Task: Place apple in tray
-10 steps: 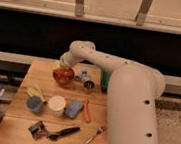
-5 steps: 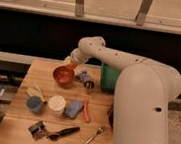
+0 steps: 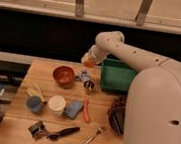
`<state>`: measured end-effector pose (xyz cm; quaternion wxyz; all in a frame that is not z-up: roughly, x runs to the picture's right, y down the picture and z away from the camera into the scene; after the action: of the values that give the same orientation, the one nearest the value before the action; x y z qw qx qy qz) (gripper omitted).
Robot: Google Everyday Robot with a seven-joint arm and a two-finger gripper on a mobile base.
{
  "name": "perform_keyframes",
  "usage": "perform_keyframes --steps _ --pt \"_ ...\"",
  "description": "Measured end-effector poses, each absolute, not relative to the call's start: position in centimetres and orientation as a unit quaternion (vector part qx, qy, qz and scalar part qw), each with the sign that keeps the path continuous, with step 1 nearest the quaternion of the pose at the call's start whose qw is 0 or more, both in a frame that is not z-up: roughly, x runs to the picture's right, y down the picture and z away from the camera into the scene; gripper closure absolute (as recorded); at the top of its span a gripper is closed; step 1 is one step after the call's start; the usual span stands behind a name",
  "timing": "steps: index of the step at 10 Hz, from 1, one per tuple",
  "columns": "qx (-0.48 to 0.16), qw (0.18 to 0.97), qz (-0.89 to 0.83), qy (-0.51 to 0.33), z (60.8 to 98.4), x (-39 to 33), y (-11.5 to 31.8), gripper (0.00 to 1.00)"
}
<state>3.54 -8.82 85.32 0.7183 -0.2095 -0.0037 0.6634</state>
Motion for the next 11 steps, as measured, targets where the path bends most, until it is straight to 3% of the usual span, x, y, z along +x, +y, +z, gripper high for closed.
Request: perform_keyframes --steps 7,11 --pt "-0.207 0.715 0.668 -0.002 85.2 4.3 -8.8 1.00" --pt "-0.182 0.680 0.710 -0.009 84.9 8.3 -8.5 1.00"
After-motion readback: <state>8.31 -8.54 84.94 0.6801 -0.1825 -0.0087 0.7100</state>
